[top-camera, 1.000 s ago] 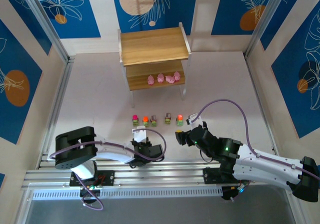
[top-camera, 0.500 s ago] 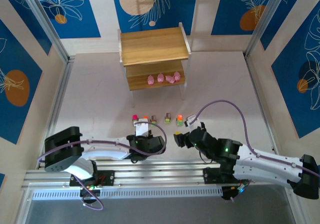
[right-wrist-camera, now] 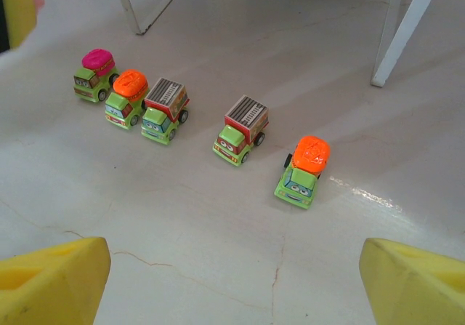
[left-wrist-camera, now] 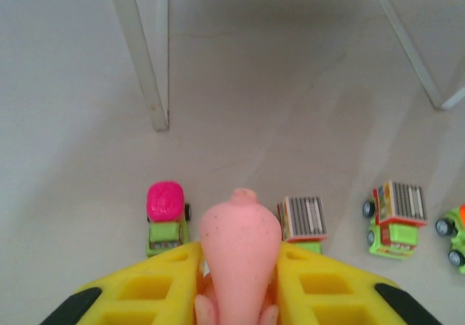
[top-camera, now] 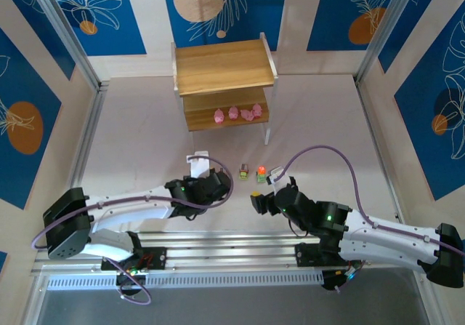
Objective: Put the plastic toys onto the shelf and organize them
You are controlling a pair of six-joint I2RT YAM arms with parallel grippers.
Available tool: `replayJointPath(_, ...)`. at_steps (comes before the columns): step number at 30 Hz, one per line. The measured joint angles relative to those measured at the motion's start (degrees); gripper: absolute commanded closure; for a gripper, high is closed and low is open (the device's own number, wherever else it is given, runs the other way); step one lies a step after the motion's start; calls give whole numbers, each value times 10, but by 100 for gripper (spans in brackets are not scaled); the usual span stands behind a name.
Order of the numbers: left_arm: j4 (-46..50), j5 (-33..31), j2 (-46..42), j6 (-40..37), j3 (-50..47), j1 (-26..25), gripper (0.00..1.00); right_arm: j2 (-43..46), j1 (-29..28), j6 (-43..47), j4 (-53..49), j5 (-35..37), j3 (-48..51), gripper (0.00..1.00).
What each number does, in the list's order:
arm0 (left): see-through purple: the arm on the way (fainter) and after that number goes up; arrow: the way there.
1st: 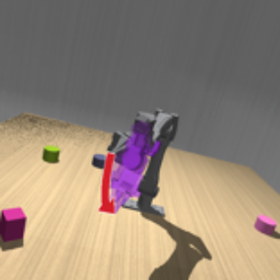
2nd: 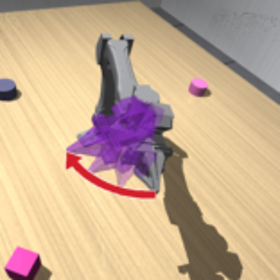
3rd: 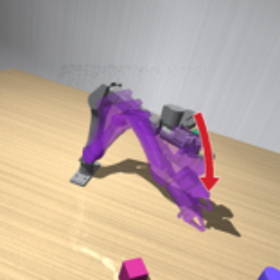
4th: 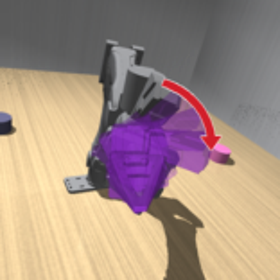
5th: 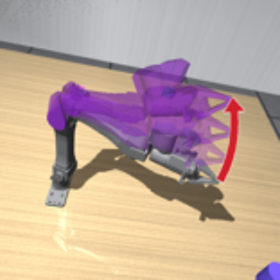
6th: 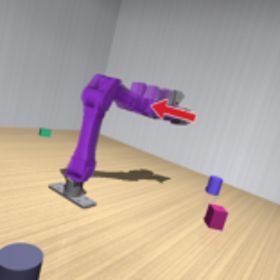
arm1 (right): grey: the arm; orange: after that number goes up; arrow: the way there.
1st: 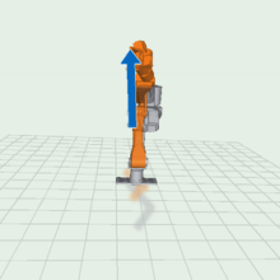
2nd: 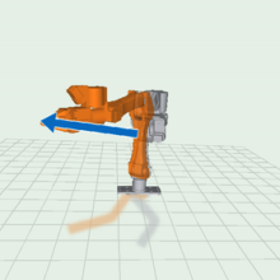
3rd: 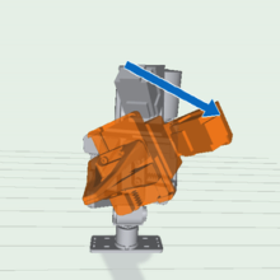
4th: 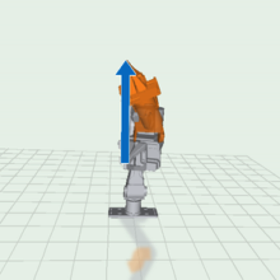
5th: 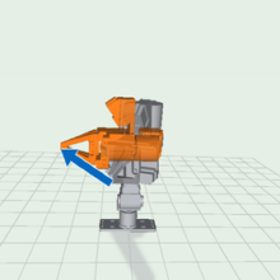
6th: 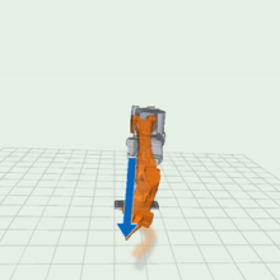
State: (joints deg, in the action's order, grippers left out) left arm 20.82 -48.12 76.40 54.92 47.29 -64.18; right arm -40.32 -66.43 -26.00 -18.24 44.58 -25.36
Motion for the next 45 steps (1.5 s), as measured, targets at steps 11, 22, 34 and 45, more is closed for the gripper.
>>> replayJointPath(11, -11, 45, 0, -100, 62, 83, 75, 0, 0, 4, 10, -13, 0, 11)
replayJointPath(22, -28, 92, 52, -167, 142, 149, 75, 0, 0, 7, 11, -16, 0, 10)
replayJointPath(34, -40, 117, 108, -204, 201, 186, 75, 0, 0, 7, 11, -23, 0, 10)
replayJointPath(45, -42, 141, 132, -215, 216, 221, 75, 0, 2, 6, 11, -28, 0, 10)
